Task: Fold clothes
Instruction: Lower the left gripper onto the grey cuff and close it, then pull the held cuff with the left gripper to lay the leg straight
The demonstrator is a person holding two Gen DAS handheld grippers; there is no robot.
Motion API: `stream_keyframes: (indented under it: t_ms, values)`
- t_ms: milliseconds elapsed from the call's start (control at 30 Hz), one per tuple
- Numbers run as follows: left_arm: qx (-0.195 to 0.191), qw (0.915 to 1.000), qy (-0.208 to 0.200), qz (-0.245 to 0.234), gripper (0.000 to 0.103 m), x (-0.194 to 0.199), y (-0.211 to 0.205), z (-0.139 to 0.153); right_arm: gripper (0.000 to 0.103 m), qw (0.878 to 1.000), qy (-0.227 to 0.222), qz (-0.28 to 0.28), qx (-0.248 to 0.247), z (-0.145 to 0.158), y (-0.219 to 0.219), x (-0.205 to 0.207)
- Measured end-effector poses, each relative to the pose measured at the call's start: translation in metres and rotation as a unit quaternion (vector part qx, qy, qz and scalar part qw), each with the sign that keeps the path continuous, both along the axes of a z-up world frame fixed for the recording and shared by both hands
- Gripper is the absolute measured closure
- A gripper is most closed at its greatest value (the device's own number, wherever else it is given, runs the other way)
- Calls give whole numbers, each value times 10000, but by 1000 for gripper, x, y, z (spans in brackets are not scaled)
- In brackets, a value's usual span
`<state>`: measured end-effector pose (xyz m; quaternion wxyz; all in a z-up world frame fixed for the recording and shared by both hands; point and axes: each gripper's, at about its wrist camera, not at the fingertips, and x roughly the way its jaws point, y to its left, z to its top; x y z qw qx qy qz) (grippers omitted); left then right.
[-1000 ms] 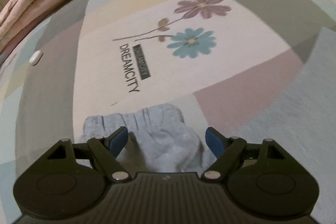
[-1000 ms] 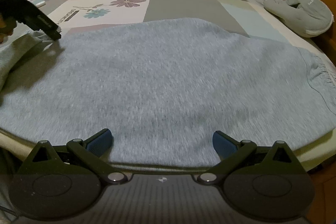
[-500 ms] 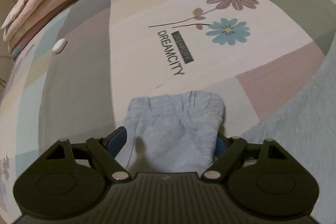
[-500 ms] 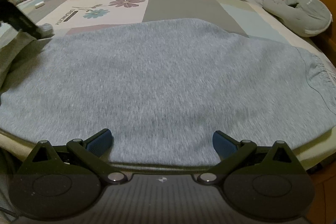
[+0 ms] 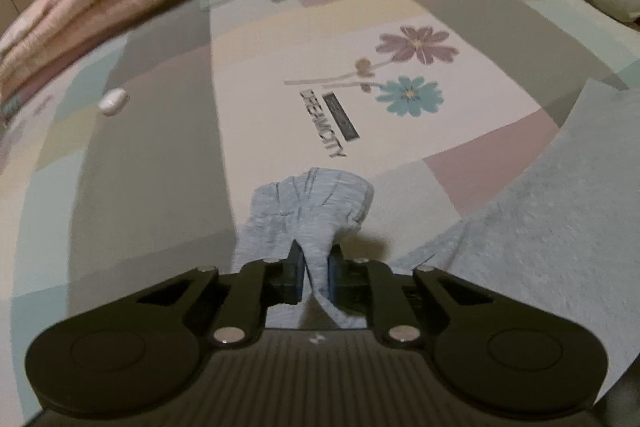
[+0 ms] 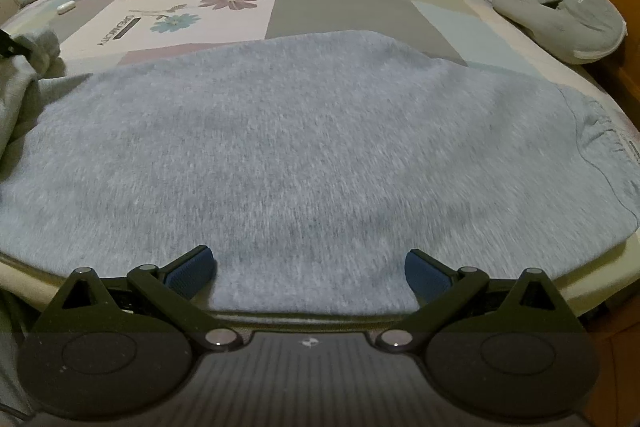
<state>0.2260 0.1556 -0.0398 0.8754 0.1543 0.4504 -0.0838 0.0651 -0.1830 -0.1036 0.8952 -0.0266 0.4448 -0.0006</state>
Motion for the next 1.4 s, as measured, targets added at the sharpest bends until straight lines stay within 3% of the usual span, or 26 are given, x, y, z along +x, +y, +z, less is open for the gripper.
stream_keyframes:
  t_ms: [200, 367, 567, 767, 833, 967, 1067, 1267, 1300, 1333, 1400]
  values:
    - [18, 9996, -275, 93, 94, -27, 28, 20, 0, 9991, -53, 289, 320, 13, 4, -1]
    - [125, 9984, -457, 305, 94, -55, 55, 29, 0, 9975, -158, 624, 292, 21, 22, -1]
    - [-365, 9977, -334, 453, 91, -72, 81, 31, 0, 9951, -181, 914, 325, 26, 43, 1]
    - [-667, 9977, 2, 113, 72, -64, 56, 20, 0, 9935, -115, 1035, 452, 28, 54, -2]
    - [-799, 9968, 69, -52, 56, -56, 39, 20, 0, 9933, -104, 1041, 493, 28, 55, -4]
    - [-954, 9949, 84, -307, 45, -28, -3, 22, 0, 9941, -81, 959, 501, 29, 54, -8]
    - [-824, 9960, 111, -339, 38, 2, -37, 18, 0, 9947, -82, 900, 480, 30, 52, -11]
    - [268, 9973, 681, 9, 40, 60, -76, -35, 0, 9961, -320, 759, 308, 44, 43, -28]
    - [358, 9964, 772, -9, 44, 62, -77, -43, 0, 9963, -371, 717, 283, 46, 39, -31]
    - [320, 9968, 727, -26, 61, 58, -72, -40, 0, 9966, -410, 664, 283, 48, 36, -33]
    - [243, 9977, 637, -59, 72, 51, -63, -35, 0, 9970, -459, 544, 317, 50, 29, -34]
